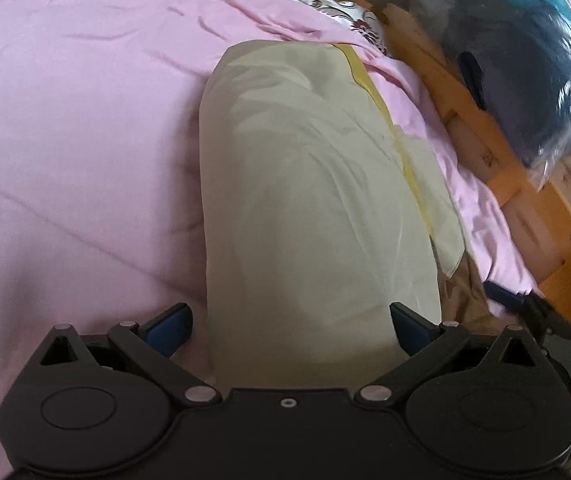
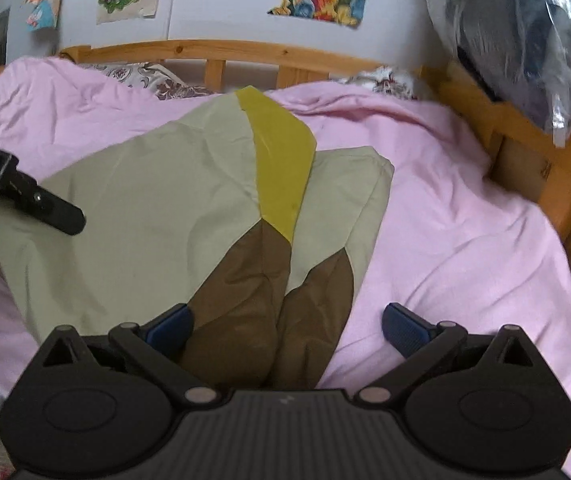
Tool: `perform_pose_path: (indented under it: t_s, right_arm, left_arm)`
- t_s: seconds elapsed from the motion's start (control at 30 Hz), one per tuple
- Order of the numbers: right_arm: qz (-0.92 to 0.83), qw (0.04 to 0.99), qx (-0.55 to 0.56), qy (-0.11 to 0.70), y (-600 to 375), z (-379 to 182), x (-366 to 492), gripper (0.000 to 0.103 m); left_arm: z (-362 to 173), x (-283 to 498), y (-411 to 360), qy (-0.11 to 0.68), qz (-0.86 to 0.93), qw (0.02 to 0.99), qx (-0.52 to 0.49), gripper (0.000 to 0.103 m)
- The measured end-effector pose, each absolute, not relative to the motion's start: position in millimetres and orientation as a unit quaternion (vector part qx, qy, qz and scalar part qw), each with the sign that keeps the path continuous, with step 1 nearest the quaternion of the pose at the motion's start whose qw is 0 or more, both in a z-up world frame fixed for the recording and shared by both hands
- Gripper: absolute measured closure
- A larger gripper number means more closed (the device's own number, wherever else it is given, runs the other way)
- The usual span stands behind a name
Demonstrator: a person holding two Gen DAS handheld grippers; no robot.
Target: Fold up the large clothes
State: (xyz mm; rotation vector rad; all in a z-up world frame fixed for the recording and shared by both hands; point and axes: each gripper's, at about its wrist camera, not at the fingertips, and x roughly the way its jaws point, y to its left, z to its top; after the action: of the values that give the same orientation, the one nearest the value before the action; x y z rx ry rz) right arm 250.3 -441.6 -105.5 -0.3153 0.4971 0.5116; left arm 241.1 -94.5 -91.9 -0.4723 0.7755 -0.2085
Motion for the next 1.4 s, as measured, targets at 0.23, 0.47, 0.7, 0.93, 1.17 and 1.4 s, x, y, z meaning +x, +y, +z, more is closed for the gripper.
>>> perform_pose_path:
  t_s: [0.23, 0.47, 0.7, 0.93, 1.17, 1.4]
  right_arm:
    - [0.243, 0.929, -0.167, 0.222, -441, -115, 248, 0.001]
    - [0.261, 0.945, -0.102, 0.169, -455, -71, 251, 0.000]
    - [0.278, 0.911, -0.023, 0.305, -434, -64, 380, 0.000]
    - [0.247, 0.918, -0.035, 0.308, -422, -92, 397, 0.000]
    - [0.303, 0.902, 0.079, 0.297, -444, -75, 399, 0.000]
    - [0.307, 0.890, 0.089, 0.326, -435, -80, 416, 0.000]
  left_arm:
    - [-95, 240, -99, 0.362, -0.097, 0.904, -0.204, 0.001]
    - [-63, 226, -105, 0.301, -0.106, 0.940, -0.125, 0.001]
    - [-77, 248, -95, 0.337, -0.109, 0.917, -0.183, 0.001]
    - [-101, 261, -82, 0.382, -0.122, 0.880, -0.256, 0.001]
    - [-100, 260, -84, 0.383, -0.118, 0.882, -0.246, 0.001]
    - [-100, 262, -88, 0.383, -0.115, 0.883, -0.245, 0.001]
